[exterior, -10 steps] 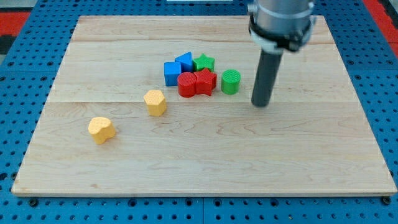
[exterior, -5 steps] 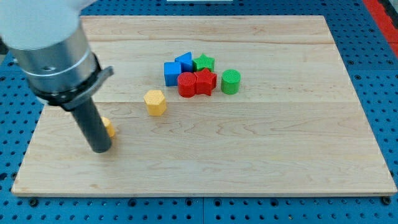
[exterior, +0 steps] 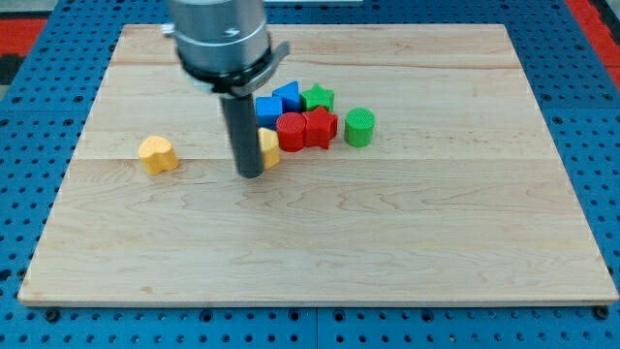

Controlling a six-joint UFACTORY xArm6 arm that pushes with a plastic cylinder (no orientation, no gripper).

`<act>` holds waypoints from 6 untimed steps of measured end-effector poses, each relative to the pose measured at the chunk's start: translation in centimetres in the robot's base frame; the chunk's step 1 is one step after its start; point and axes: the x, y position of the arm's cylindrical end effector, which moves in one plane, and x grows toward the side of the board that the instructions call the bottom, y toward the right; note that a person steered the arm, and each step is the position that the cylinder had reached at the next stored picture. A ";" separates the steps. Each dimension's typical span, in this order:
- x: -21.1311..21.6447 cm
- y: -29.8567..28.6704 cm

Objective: Push the yellow blocks into the group of blocks

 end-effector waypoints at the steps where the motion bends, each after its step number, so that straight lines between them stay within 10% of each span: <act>1: 2.6 -2.2; 3: 1.1 -18.8; 6: -1.7 -2.5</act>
